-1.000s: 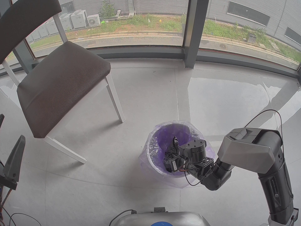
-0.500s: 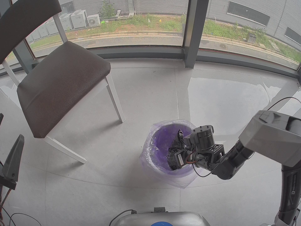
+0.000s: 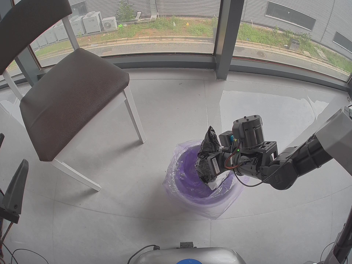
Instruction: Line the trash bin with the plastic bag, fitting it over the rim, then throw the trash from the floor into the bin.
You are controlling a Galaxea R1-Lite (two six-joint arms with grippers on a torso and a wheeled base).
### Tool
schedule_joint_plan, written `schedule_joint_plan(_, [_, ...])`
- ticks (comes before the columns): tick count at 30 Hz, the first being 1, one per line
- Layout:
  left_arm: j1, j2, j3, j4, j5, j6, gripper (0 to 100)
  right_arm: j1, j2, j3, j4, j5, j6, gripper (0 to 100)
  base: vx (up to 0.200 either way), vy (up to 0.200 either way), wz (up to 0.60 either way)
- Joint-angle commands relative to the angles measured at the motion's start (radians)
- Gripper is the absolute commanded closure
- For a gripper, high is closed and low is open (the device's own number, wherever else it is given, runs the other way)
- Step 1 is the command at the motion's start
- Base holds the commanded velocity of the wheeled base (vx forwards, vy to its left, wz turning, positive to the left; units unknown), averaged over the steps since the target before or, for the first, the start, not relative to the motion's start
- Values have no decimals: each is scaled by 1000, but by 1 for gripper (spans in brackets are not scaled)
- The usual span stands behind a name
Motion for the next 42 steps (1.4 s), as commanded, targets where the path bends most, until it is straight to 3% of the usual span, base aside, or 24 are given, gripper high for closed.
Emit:
schedule_joint_plan(1, [0, 0, -1, -2, 0, 0, 0, 4, -11, 21, -2, 0, -7, 100, 0, 0, 0])
schedule_joint_plan(10, [0, -3, -2, -7, 0, 1, 0, 2, -20, 84, -5, 0, -11, 100, 0, 0, 0])
schedule_joint_plan(18, [0, -11, -8, -7, 0, 1, 0, -47, -24, 110, -15, -2, -31, 100, 0, 0, 0])
schedule_joint_plan(27, [0, -11, -13, -8, 2, 1, 0, 11, -34, 67, -53, 0, -27, 100, 0, 0, 0])
schedule_joint_plan(32, [1, -11, -13, -7, 2, 1, 0, 70, -31, 64, -70, 3, 41, 100, 0, 0, 0])
schedule_joint_plan(42, [0, -11, -16, -7, 2, 1, 0, 83, -4, 21, -110, 14, 61, 100, 0, 0, 0])
